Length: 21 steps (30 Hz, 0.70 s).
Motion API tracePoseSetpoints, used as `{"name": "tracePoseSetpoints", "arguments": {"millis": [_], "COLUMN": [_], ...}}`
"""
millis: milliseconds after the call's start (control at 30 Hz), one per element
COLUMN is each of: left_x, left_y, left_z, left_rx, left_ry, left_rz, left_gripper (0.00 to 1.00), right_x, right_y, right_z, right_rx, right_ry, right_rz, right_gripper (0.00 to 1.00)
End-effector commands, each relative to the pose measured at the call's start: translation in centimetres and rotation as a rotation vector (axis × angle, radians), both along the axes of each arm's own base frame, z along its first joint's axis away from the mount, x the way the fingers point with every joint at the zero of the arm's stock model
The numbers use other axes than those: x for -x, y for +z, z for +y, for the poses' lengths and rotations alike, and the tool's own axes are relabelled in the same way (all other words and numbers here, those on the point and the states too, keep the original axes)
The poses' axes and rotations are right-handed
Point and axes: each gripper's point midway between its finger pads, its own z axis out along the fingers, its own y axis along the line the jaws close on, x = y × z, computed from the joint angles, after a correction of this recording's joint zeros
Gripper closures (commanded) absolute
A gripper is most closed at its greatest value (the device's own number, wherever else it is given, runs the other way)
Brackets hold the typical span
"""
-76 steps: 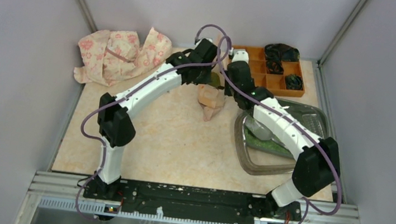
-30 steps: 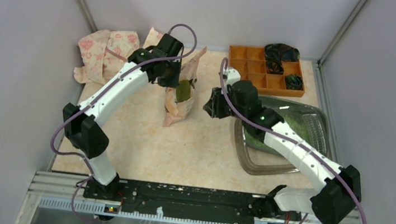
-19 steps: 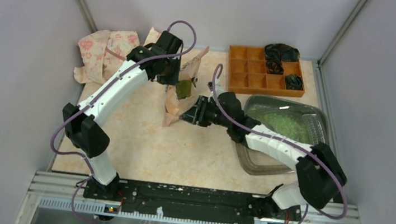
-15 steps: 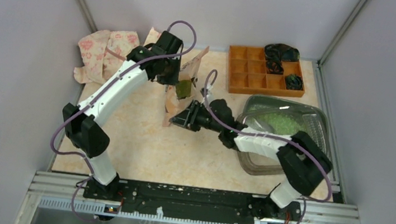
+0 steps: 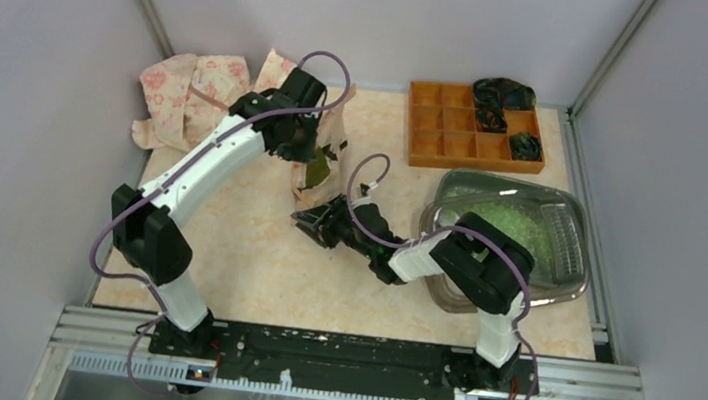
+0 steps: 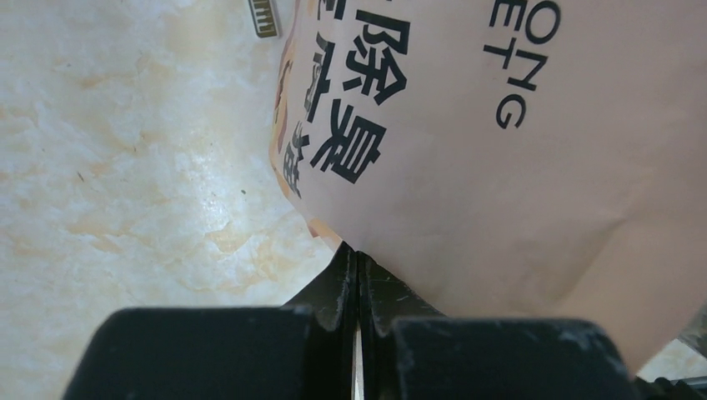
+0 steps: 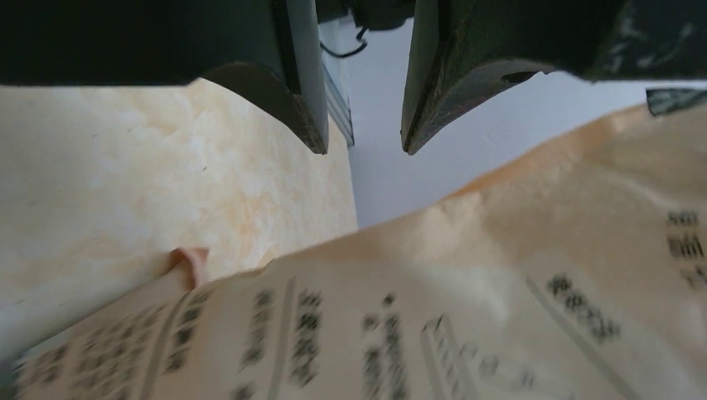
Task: Fill the litter box with clean litter
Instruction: Open the cat litter bag at the center of the board.
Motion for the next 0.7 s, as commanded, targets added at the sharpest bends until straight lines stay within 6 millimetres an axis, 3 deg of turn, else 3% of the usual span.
{"name": "tracePoseSetpoints", "arguments": {"millis": [0, 67, 267, 467, 667], "left_x": [0.1, 0.5, 1.4, 2.5, 3.0], "left_y": [0.7, 0.0, -3.1, -7.0, -8.5], "left_z": [1.7, 2.1, 2.0, 3.3, 4.3], "left_rx": [-0.017, -0.022, -0.002, -0.06, -0.065], "left_ry": [0.02, 0.021, 0.021, 0.051, 0.082], "left_rz": [-0.048, -0.038, -0.008, 0.051, 0.053], "left_gripper": [0.98, 0.98, 0.99, 1.0, 1.0], "right_x": [-4.4, -5.6, -9.3, -11.8, -13.0], "right_y": [0.6, -0.7, -2.0, -2.1, -1.5], "right_z": [-0.7, -1.3, -3.6, -5.5, -7.3], "right_rx": [-0.012, 0.029, 0.113, 0.22, 0.294], "right_ry": [-0.161, -0.178, -0.225, -0.244, -0.228], "right_rz": [-0.031, -0.019, -0.056, -0.106, -0.173], "right_gripper": [0.62, 0.62, 0.62, 0.62, 0.66]}}
